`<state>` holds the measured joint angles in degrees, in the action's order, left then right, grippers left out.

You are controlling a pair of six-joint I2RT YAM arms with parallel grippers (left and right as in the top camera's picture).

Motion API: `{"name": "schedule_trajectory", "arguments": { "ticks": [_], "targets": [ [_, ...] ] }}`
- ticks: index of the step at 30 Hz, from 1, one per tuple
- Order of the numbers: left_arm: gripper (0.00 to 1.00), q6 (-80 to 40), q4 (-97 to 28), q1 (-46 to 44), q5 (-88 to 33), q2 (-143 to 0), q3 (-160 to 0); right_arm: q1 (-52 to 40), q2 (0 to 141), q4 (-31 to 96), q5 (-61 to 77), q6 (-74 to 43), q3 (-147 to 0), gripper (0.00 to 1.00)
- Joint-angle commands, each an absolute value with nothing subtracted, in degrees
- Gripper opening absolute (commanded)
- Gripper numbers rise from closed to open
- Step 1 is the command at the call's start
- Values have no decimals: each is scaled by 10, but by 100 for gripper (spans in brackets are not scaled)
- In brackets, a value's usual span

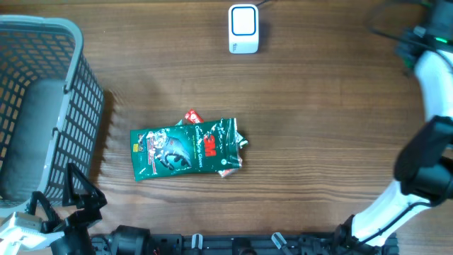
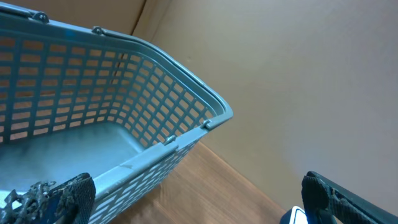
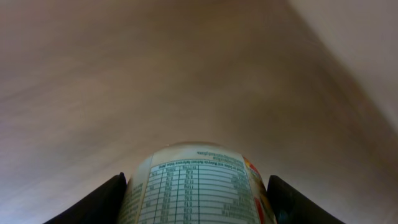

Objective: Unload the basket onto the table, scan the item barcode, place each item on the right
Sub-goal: 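Carry the jar right and set it at the table's right edge, then grasp the green 3M package from the pile with the right gripper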

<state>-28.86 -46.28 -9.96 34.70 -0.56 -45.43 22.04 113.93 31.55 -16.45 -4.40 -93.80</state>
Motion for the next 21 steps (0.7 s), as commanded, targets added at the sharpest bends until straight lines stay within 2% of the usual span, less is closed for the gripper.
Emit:
{"name": "schedule_trajectory", "arguments": {
  "ticks": [1,2,3,7,8,9,13,16,19,21],
  "targets": [
    [100,-292,-462,-97,354,-5,-455,320,1171,349,-14,-130,-932,56],
    [100,-292,-462,-97,354,-5,-455,350,1182,360,8,-143,-932,56],
    [100,-292,-462,-97,354,-5,-455,378,1194,372,18,-156,-932,65],
    [100,-292,-462,-97,355,-5,-455,434,1233,401,20,-157,-932,67],
    [100,-292,-462,-97,354,-5,-455,440,1237,404,25,-156,-932,72],
    [100,-292,-462,-97,354,-5,-455,445,1236,404,33,-155,-934,100],
    [100,-292,-462,-97,354,-5,-455,454,1206,457,30,-158,-999,100],
    [100,-292,-462,-97,355,-5,-455,455,1139,567,39,-239,-1134,100],
    [100,-292,-462,-97,355,-5,-455,427,1044,676,201,-319,-1190,100],
    [100,-292,-462,-97,354,-5,-455,364,1010,733,280,-301,-1190,100]
  ]
}}
